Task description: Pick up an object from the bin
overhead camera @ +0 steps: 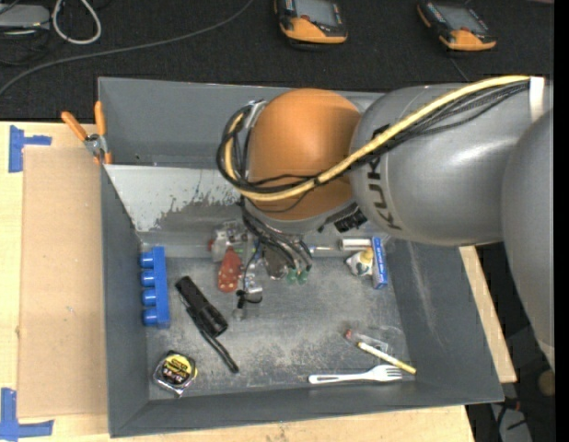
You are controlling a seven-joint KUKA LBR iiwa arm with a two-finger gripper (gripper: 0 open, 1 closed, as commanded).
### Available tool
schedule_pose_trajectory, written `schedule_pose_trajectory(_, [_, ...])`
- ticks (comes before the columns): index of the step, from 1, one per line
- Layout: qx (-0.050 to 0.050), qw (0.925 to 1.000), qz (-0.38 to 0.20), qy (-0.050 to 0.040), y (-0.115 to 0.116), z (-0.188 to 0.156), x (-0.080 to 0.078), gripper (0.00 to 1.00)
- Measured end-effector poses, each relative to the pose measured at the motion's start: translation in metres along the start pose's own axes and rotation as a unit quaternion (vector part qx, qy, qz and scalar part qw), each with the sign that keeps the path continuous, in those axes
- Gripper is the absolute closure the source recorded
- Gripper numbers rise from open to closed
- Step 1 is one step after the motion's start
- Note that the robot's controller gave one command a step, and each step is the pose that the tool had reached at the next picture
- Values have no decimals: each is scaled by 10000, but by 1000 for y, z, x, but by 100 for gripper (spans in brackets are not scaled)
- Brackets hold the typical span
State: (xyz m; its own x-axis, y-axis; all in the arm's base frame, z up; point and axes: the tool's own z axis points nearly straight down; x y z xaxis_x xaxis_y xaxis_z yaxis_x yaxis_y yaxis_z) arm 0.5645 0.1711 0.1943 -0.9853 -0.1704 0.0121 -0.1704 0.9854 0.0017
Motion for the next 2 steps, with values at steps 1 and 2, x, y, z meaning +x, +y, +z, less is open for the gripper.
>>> schedule_pose_trajectory(1, [12,9996,-259,-58,-21,-19,14,0])
schedule_pose_trajectory(2, [7,9998,-170,-42,-20,-57,13,0])
